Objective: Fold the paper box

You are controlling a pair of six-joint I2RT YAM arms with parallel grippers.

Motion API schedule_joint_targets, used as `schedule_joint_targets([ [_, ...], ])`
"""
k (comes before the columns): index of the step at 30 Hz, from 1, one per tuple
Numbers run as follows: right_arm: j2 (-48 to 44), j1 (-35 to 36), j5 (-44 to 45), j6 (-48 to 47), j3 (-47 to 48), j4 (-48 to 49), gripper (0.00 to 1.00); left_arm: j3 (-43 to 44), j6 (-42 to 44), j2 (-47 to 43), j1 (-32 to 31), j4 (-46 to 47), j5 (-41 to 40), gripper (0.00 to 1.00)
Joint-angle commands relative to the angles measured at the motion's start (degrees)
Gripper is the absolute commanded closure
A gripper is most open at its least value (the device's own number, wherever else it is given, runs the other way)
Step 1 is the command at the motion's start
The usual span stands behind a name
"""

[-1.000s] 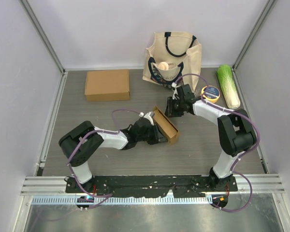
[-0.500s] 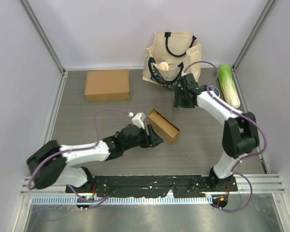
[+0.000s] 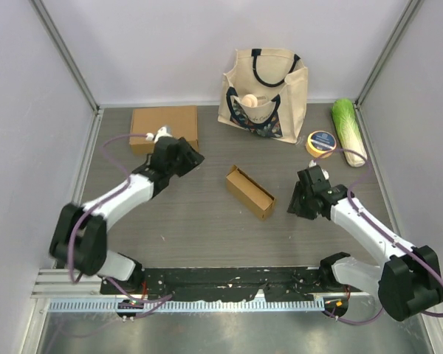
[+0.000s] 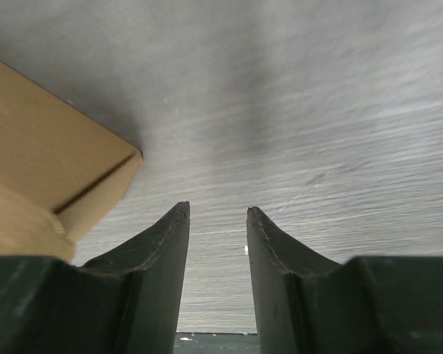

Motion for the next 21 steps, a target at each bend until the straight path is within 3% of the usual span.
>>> schedule_joint_targets([
  [1,-2.6,0.2,-12.4,9.7,-7.9,13.5,0.60,10.6,1.8,16.7,0.3,0.2,13.0,0.48],
  [3,-3.0,0.2,-15.3,14.4,-12.3,22.0,0.61,14.9,2.6,21.9,0.2,0.3,15.7,0.50],
  [8,-0.3,0.2,-17.5,17.6,-14.4,29.2,0.61,19.0,4.6,30.6,-1.5,2.9,22.2,0.53],
  [16,9.7,0.2,-20.9,10.7,-9.5,35.6,0.60,5.6,2.7,25.5,-4.9,13.0,26.2,0.54],
  [20,13.7,0.2,-17.7,4.9,-3.7,31.0,0.59,-3.8,-0.4,17.9,-5.2,16.5,23.3,0.54],
  [21,15.2,0.1,-15.4,3.5,-2.4,25.8,0.58,-4.8,-0.5,15.6,-5.2,15.1,22.5,0.53],
])
